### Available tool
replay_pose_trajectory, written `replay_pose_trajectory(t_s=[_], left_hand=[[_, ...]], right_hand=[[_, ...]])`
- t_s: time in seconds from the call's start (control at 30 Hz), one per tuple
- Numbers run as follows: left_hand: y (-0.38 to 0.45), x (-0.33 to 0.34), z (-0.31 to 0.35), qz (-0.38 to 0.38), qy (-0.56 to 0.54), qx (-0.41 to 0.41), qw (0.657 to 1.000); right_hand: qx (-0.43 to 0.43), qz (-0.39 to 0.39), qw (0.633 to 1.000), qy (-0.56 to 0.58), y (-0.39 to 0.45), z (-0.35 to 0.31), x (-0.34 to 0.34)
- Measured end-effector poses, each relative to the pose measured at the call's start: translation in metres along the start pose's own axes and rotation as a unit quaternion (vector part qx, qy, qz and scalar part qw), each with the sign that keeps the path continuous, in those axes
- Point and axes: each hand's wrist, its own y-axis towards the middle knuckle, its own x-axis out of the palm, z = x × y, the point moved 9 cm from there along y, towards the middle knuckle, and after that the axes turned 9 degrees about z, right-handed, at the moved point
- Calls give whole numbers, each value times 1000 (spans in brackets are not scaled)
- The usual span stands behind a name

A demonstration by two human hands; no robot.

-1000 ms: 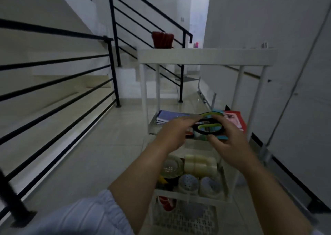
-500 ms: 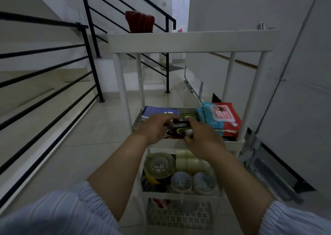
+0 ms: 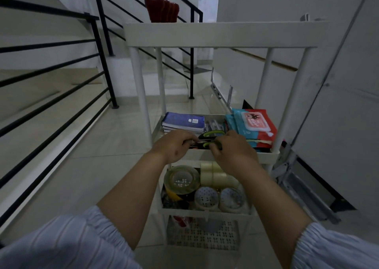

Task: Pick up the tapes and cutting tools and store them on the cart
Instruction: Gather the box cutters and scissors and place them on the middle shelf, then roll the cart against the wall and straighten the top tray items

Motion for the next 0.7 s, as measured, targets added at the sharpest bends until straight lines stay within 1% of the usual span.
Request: replay_pose_trajectory(t_s=[0.1,0.2,0.3,0.37,0.47,0.53,0.57,0.63,0.7], left_hand=[[-5,-8,5,40,-8,-6,999],[-11,-23,13,110,-16,13,994],[-24,-47,15,201,-22,10,979],[-38,-65,15,273,-13,-2,962],[-60,-85,8,358,17,-48,932],[-73,-89,-4,384,7,-89,919],[-78,-88,-10,388,-4,-105,916],[-86,-83,-22,382,-47,-132,914],[-88,-69,-41,347,-111,-182,913]], right_hand=[[-13,42,999,1,-5,1,-12],[-14,140,990,20,-13,8,-35],[65,233,968,61,-21,32,-60],[124,279,945,116,-28,49,-72],[194,331,904,186,-42,74,-79],[222,338,892,201,-47,86,-77],[238,322,893,206,-47,91,-73],[272,261,896,235,-46,97,-57],[284,207,893,282,-45,98,-43]])
